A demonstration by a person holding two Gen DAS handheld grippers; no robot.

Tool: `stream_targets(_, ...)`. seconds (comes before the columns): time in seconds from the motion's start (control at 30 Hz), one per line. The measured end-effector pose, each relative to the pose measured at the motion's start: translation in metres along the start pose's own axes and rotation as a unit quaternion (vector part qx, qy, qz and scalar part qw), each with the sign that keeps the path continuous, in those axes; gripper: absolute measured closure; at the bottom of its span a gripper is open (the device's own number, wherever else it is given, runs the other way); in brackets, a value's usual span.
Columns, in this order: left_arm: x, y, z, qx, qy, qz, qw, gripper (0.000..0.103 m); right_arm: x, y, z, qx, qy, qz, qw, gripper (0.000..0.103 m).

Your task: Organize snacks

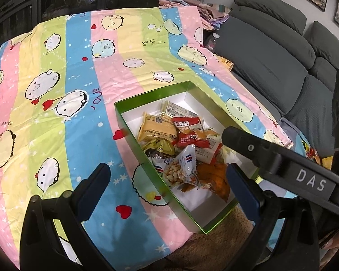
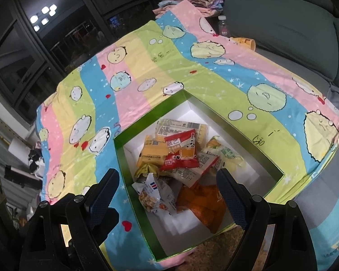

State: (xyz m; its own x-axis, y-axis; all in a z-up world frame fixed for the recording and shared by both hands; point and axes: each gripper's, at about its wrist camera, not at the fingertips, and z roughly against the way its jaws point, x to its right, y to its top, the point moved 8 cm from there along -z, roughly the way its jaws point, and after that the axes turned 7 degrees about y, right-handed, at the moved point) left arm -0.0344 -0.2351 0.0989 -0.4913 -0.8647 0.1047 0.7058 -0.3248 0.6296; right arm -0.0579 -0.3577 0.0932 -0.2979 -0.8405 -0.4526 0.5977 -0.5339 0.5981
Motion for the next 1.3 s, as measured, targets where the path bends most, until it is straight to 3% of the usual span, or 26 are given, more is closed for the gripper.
stream_targets(1.3,-0.0050,-0.0060,-0.0064,-0.010,0.002,0.005,0.9999,0.001,0.0016,-0.0039,-0.0098,-0.009,-0.006,0.006,1.000,0.015)
